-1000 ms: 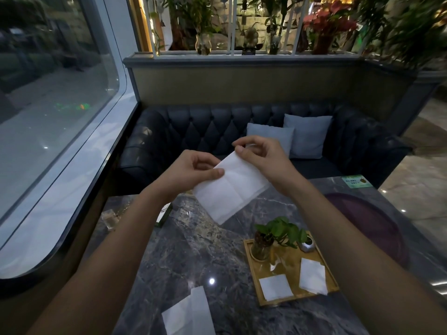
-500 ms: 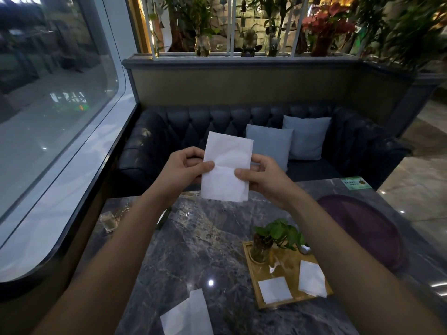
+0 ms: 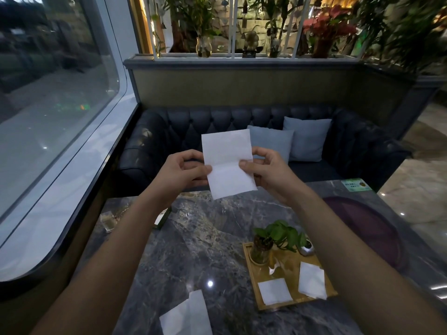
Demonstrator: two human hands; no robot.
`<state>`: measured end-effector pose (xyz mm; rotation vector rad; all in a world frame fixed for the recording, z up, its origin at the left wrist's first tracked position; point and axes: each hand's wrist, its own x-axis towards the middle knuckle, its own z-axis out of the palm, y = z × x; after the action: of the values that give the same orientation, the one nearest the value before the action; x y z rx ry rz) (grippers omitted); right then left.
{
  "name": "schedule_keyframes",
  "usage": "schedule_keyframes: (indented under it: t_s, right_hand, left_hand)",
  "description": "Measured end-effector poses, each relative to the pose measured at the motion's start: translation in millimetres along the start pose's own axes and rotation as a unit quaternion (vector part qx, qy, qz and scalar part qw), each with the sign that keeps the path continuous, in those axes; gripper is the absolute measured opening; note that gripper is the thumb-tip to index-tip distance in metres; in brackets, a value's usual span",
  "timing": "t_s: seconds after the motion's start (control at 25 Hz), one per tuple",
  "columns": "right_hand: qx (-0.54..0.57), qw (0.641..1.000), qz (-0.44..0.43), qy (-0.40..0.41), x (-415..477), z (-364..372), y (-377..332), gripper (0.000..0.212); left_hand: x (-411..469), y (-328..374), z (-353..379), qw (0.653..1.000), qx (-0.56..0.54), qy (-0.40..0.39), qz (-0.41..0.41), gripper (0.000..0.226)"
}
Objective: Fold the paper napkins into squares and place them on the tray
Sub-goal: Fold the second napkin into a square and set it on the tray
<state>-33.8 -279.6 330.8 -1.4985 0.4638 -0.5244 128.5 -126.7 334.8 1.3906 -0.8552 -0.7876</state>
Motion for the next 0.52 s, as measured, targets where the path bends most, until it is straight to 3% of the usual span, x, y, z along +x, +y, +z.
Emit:
schedule_keyframes:
  t_s: [0.2,0.52]
  right_hand:
    - [0.028,0.999,-0.028,-0.003,0.2,1.9,-6.7,0.015]
    - [0.033,0.998,-0.057,-0.010,2.0,5.0,-9.9,0.034]
  left_hand:
    - [-0.4,1.9,-3.8,1.000,-0.016,0.008,0.025,0.014]
    - [-3.2,7.2,-5.7,0.997,-0.013,0.011,0.071,0.027]
